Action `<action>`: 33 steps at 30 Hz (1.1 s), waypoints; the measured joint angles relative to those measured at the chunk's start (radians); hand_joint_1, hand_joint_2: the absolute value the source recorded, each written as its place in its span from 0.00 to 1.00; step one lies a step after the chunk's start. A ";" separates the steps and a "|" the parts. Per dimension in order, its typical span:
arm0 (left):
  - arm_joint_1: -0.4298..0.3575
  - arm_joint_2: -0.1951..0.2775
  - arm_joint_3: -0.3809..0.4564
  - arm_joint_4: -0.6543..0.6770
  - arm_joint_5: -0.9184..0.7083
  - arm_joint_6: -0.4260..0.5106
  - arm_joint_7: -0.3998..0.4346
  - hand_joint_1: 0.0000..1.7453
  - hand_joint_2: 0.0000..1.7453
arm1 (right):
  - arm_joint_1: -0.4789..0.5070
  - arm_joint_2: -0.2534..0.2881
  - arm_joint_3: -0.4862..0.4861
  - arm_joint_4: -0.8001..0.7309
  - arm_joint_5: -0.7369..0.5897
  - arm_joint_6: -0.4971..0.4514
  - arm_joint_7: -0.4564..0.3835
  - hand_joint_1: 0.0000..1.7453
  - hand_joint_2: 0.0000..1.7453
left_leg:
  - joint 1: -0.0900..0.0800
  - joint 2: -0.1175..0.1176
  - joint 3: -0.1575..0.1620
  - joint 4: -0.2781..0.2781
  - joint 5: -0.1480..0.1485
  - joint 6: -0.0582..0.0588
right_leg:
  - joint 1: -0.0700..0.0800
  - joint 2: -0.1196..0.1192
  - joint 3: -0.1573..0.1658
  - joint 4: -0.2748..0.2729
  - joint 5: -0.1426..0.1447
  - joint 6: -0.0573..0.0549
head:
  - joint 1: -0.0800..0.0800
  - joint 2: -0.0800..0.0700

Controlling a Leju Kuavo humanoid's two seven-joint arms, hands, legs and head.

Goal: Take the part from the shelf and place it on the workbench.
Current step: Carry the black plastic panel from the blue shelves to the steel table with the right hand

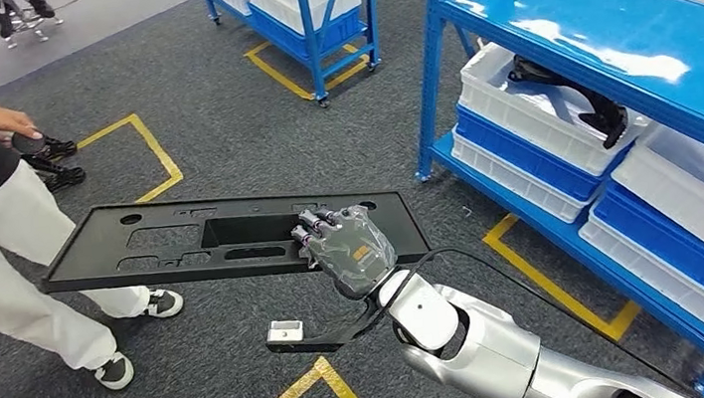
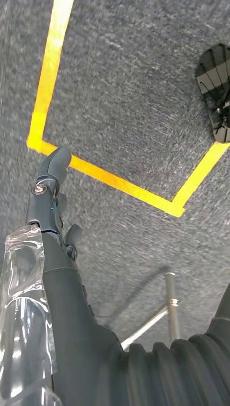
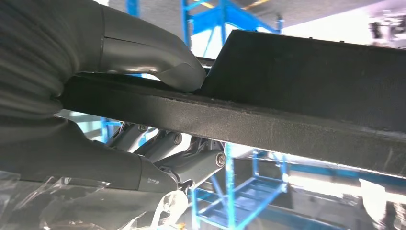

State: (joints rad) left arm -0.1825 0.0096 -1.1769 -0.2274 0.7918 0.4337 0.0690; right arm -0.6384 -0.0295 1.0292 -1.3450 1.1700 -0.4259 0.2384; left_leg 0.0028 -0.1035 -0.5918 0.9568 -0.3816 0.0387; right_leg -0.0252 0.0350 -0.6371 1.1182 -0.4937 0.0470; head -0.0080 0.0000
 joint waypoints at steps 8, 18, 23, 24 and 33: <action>0.006 -0.001 0.000 0.000 0.000 0.000 -0.003 0.00 1.00 | -0.006 0.007 0.000 0.000 -0.002 0.000 -0.008 1.00 1.00 | 0.006 0.030 -0.063 0.096 -0.044 -0.040 | -0.001 -0.013 0.053 -0.113 0.038 -0.037 | -0.007 0.000; -0.004 -0.001 0.000 0.000 -0.005 -0.003 -0.001 0.00 1.00 | -0.005 0.009 0.000 0.000 -0.006 -0.001 -0.018 1.00 1.00 | -0.021 0.187 -0.020 0.015 -0.002 -0.019 | 0.014 -0.144 0.076 -0.116 0.014 -0.034 | -0.010 0.000; 0.000 0.003 0.000 0.000 -0.007 -0.006 0.008 0.00 1.00 | -0.006 0.011 0.000 -0.002 0.000 -0.001 -0.018 1.00 1.00 | -0.016 0.126 0.001 -0.014 0.009 0.002 | 0.012 -0.109 0.067 -0.066 -0.032 -0.016 | -0.008 0.000; -0.001 0.003 0.000 0.000 -0.007 -0.008 0.008 0.00 1.00 | -0.005 0.010 0.000 -0.002 0.001 -0.001 -0.018 1.00 1.00 | -0.012 0.112 0.005 -0.017 0.010 0.005 | 0.011 -0.074 0.039 -0.008 -0.060 -0.016 | -0.007 0.000; 0.001 0.004 0.000 0.000 -0.014 -0.021 0.015 0.00 1.00 | 0.009 0.000 0.001 -0.003 0.011 0.000 -0.008 1.00 1.00 | 0.009 -0.032 -0.007 0.018 -0.011 -0.023 | -0.014 0.047 0.034 -0.089 0.037 0.003 | -0.005 0.000</action>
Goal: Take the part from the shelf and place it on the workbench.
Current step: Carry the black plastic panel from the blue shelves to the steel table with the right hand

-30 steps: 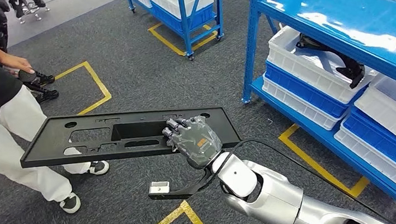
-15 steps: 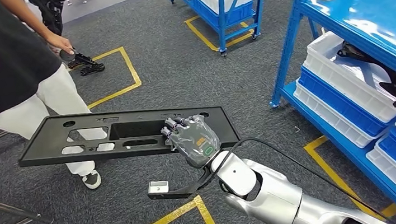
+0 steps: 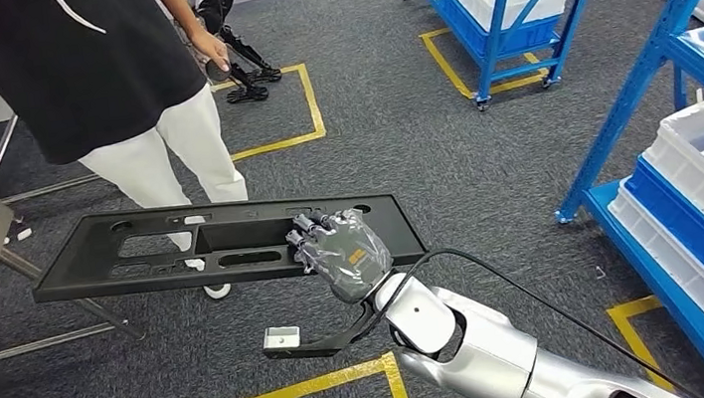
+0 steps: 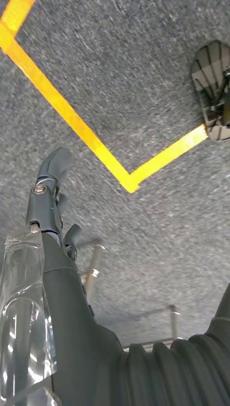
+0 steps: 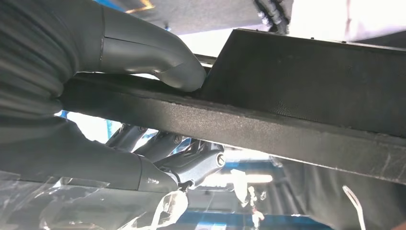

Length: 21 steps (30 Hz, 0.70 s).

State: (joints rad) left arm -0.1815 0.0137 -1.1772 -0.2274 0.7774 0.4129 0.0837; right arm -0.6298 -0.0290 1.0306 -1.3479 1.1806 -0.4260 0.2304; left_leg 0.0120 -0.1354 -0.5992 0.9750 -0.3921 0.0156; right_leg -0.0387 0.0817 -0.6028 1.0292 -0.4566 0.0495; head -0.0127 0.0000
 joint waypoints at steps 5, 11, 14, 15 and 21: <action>0.012 -0.001 0.000 0.000 -0.002 -0.006 0.001 0.00 1.00 | 0.002 0.002 0.001 -0.001 0.009 0.003 0.005 1.00 1.00 | 0.003 0.039 -0.039 0.054 -0.024 -0.017 | 0.008 -0.049 0.006 -0.006 -0.002 -0.031 | -0.004 0.000; 0.010 -0.001 -0.001 0.000 -0.004 -0.017 0.013 0.00 1.00 | 0.006 0.000 0.001 -0.003 0.012 0.008 0.008 1.00 1.00 | -0.009 0.128 -0.157 0.271 -0.081 -0.006 | 0.031 -0.129 0.015 -0.007 -0.014 -0.048 | -0.008 0.000; 0.008 0.002 -0.002 0.000 -0.006 -0.024 0.018 0.00 1.00 | 0.006 0.000 0.001 -0.008 0.014 0.008 0.009 1.00 1.00 | -0.045 0.196 -0.048 0.059 0.001 0.031 | 0.034 -0.167 0.031 -0.012 -0.024 -0.048 | -0.007 0.000; 0.006 0.003 -0.002 0.000 -0.006 -0.025 0.018 0.00 1.00 | 0.006 0.000 0.001 -0.009 0.014 0.009 0.010 1.00 1.00 | -0.056 0.217 -0.028 0.018 0.010 0.041 | 0.035 -0.179 0.035 -0.015 -0.026 -0.047 | -0.007 0.000; 0.009 0.008 -0.002 0.000 -0.006 -0.033 0.026 0.00 1.00 | 0.008 0.002 0.000 -0.015 0.014 0.011 0.010 1.00 1.00 | -0.042 0.160 0.016 -0.046 0.032 0.054 | 0.036 -0.136 0.025 0.048 -0.077 -0.030 | -0.006 0.000</action>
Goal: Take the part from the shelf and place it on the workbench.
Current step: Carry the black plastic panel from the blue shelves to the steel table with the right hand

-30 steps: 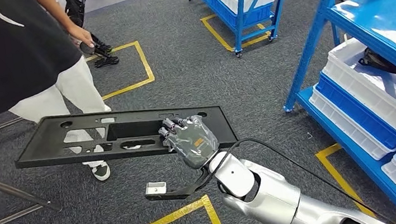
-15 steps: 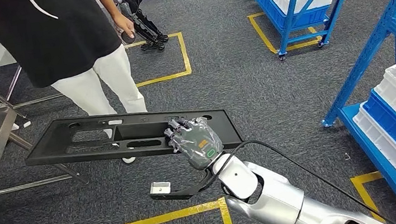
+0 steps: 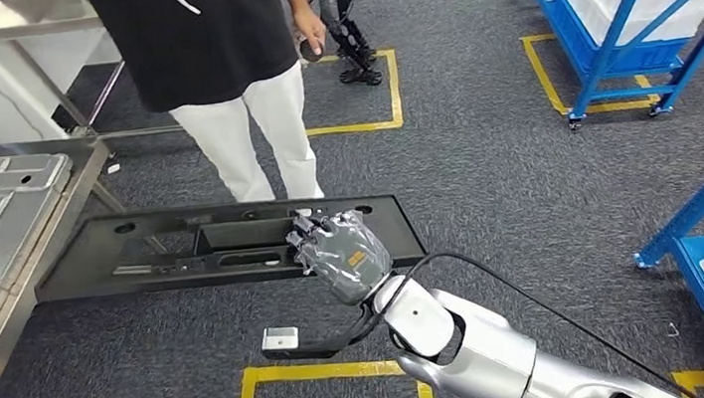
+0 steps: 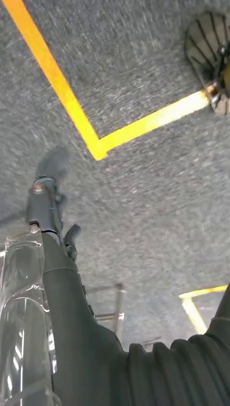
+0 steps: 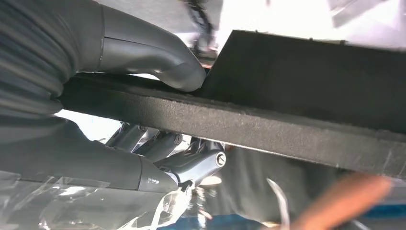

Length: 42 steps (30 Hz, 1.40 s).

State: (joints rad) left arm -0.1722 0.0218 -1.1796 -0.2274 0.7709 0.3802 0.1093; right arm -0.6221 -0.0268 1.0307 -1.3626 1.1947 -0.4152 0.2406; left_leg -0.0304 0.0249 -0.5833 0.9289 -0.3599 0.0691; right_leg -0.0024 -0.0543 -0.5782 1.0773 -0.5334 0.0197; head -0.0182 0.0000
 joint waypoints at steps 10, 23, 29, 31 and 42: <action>0.005 0.000 -0.013 0.000 -0.025 -0.012 0.009 0.00 1.00 | 0.015 -0.009 0.001 -0.003 0.010 0.023 0.010 1.00 1.00 | 0.030 -0.153 -0.011 0.040 -0.023 -0.040 | -0.025 0.117 -0.010 -0.064 0.083 0.024 | 0.004 0.000; 0.004 -0.008 -0.025 0.000 -0.050 -0.015 0.009 0.00 1.00 | 0.025 -0.011 -0.001 -0.017 -0.003 0.030 0.026 1.00 1.00 | 0.017 0.020 -0.073 0.136 -0.038 -0.041 | -0.005 -0.032 0.014 -0.069 0.061 -0.019 | -0.003 0.000; -0.008 -0.010 -0.029 0.000 -0.055 -0.015 0.010 0.00 1.00 | 0.031 -0.013 -0.011 -0.033 -0.033 0.023 0.020 1.00 1.00 | 0.000 0.011 -0.016 0.028 -0.015 -0.014 | -0.004 -0.053 0.030 -0.059 0.034 0.006 | -0.002 0.000; -0.012 -0.011 -0.030 0.000 -0.056 -0.015 0.011 0.00 1.00 | 0.033 -0.016 -0.018 -0.037 -0.035 0.023 0.020 1.00 1.00 | 0.010 -0.016 -0.002 0.016 -0.009 -0.004 | -0.007 0.015 -0.008 0.028 -0.010 0.010 | 0.000 0.000; -0.016 -0.016 -0.037 0.000 -0.052 -0.015 0.025 0.00 1.00 | 0.036 -0.035 -0.028 -0.041 -0.054 0.044 0.022 1.00 1.00 | 0.032 -0.181 -0.014 0.048 -0.033 -0.037 | -0.028 0.115 -0.024 -0.067 0.096 0.019 | 0.002 0.000</action>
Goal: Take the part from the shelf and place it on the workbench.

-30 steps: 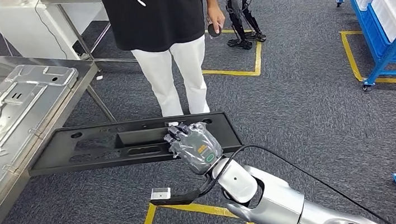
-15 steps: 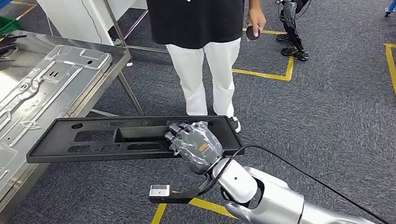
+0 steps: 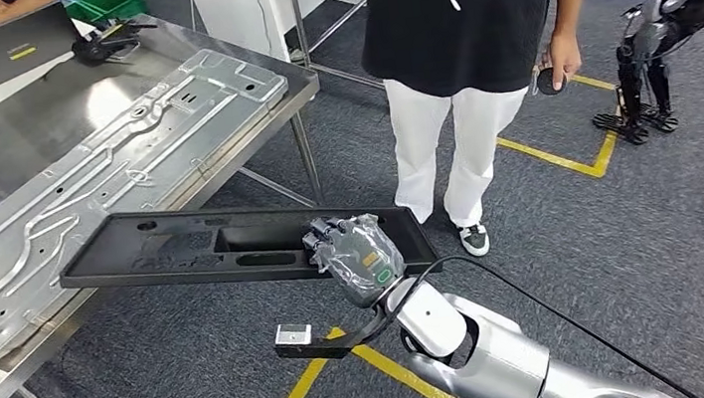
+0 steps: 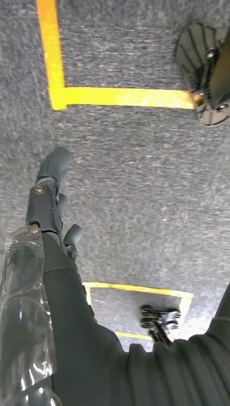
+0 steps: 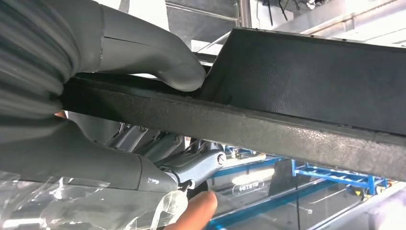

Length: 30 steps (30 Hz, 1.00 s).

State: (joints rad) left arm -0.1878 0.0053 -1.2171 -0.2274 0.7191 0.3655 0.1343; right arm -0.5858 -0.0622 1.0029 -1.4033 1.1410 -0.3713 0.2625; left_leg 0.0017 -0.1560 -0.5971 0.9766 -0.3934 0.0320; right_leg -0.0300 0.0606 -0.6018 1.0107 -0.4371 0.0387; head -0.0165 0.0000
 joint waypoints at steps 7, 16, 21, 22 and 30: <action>0.000 -0.005 -0.001 -0.001 -0.003 0.000 -0.002 0.00 1.00 | -0.010 0.002 0.003 -0.003 0.029 0.021 -0.001 1.00 1.00 | 0.006 0.140 -0.159 0.291 -0.116 -0.028 | 0.007 -0.091 0.011 -0.003 -0.011 -0.031 | -0.008 0.000; -0.001 -0.005 -0.001 -0.001 -0.014 0.000 -0.002 0.00 1.00 | -0.016 0.018 0.010 -0.002 0.051 0.021 0.003 1.00 1.00 | -0.021 0.214 -0.023 -0.006 0.017 0.011 | 0.013 -0.193 0.054 -0.012 -0.046 -0.002 | -0.007 0.000; -0.007 -0.005 -0.002 -0.001 -0.014 0.000 -0.001 0.00 1.00 | -0.022 0.024 0.011 0.001 0.052 0.019 0.004 1.00 1.00 | -0.009 0.142 0.004 -0.026 0.024 0.029 | 0.011 -0.075 -0.035 0.175 -0.125 0.008 | -0.004 0.000; -0.009 -0.006 -0.002 -0.001 -0.014 0.000 -0.001 0.00 1.00 | -0.020 0.023 0.012 0.004 0.052 0.019 0.005 1.00 1.00 | -0.008 0.125 0.006 -0.026 0.023 0.031 | 0.011 -0.069 -0.071 0.228 -0.136 0.009 | -0.004 0.000; -0.003 -0.005 -0.002 -0.001 -0.025 -0.001 0.003 0.00 1.00 | -0.011 0.024 0.017 0.017 0.058 0.014 0.007 1.00 1.00 | 0.006 0.001 0.001 -0.002 -0.005 -0.005 | -0.002 0.012 -0.019 -0.007 0.023 0.007 | -0.003 0.000</action>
State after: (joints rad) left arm -0.1907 0.0006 -1.2188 -0.2281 0.6937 0.3648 0.1376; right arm -0.5973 -0.0383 1.0203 -1.3868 1.1990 -0.3573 0.2690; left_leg 0.0074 -0.1546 -0.5957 0.9748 -0.3984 0.0274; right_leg -0.0323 0.0729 -0.6213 1.0039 -0.4145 0.0457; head -0.0197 -0.0002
